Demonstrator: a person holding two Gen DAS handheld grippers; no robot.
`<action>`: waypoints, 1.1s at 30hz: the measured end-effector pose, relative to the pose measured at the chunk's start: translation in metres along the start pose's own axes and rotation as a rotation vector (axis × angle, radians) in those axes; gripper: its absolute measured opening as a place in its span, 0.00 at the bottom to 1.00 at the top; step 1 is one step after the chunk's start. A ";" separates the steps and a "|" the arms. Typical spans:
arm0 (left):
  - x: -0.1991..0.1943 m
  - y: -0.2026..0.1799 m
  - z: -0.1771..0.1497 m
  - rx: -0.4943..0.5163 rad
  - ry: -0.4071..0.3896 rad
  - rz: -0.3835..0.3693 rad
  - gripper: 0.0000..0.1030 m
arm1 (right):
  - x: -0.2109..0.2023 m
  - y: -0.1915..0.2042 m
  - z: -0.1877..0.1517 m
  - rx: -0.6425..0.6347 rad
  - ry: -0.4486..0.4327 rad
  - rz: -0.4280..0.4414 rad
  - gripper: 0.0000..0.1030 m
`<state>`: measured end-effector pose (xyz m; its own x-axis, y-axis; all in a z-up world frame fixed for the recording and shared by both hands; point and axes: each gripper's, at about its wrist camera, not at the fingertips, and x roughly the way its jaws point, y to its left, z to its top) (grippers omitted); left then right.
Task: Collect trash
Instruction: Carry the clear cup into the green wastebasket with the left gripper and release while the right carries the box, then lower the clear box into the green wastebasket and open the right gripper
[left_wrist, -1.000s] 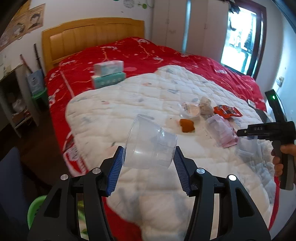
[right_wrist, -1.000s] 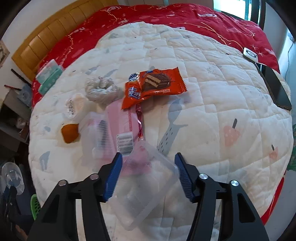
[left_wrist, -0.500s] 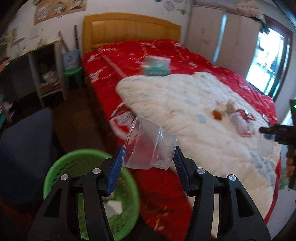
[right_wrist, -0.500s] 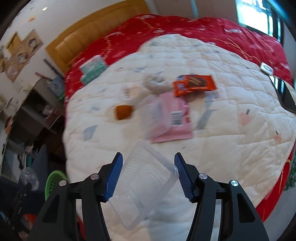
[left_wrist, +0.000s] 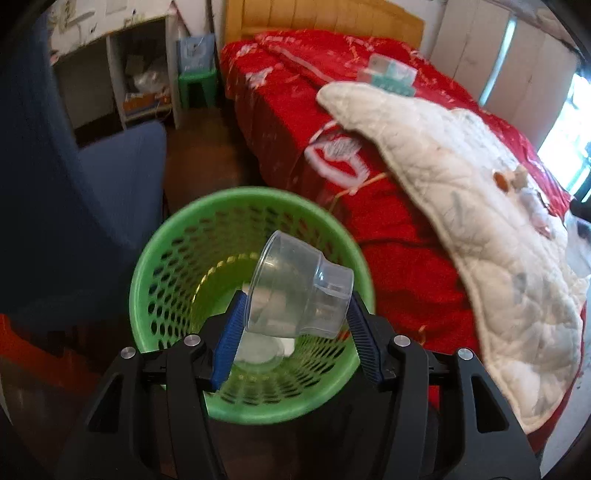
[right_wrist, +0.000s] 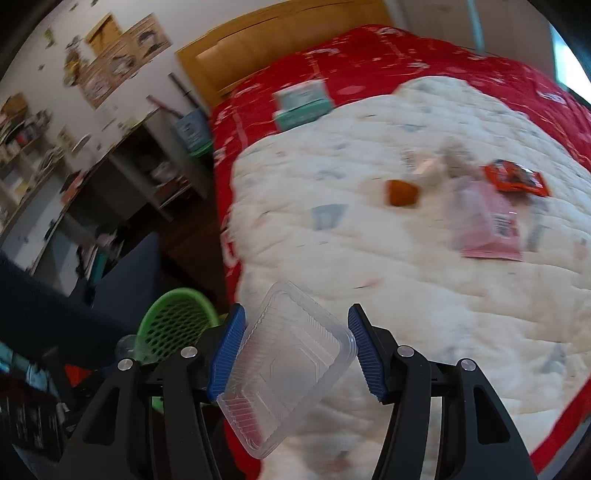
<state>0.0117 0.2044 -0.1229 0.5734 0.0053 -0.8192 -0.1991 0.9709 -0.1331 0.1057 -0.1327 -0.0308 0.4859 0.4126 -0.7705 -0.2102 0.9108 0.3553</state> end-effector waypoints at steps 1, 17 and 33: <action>0.003 0.005 -0.003 -0.015 0.010 -0.003 0.54 | 0.003 0.008 -0.001 -0.011 0.006 0.008 0.54; -0.017 0.064 -0.034 -0.168 0.009 0.017 0.64 | 0.065 0.111 -0.014 -0.166 0.123 0.127 0.54; -0.034 0.094 -0.049 -0.245 -0.017 0.039 0.64 | 0.145 0.188 -0.046 -0.250 0.252 0.183 0.55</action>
<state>-0.0660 0.2832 -0.1346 0.5746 0.0473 -0.8171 -0.4063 0.8831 -0.2347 0.0975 0.0993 -0.0999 0.2045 0.5300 -0.8230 -0.4891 0.7836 0.3831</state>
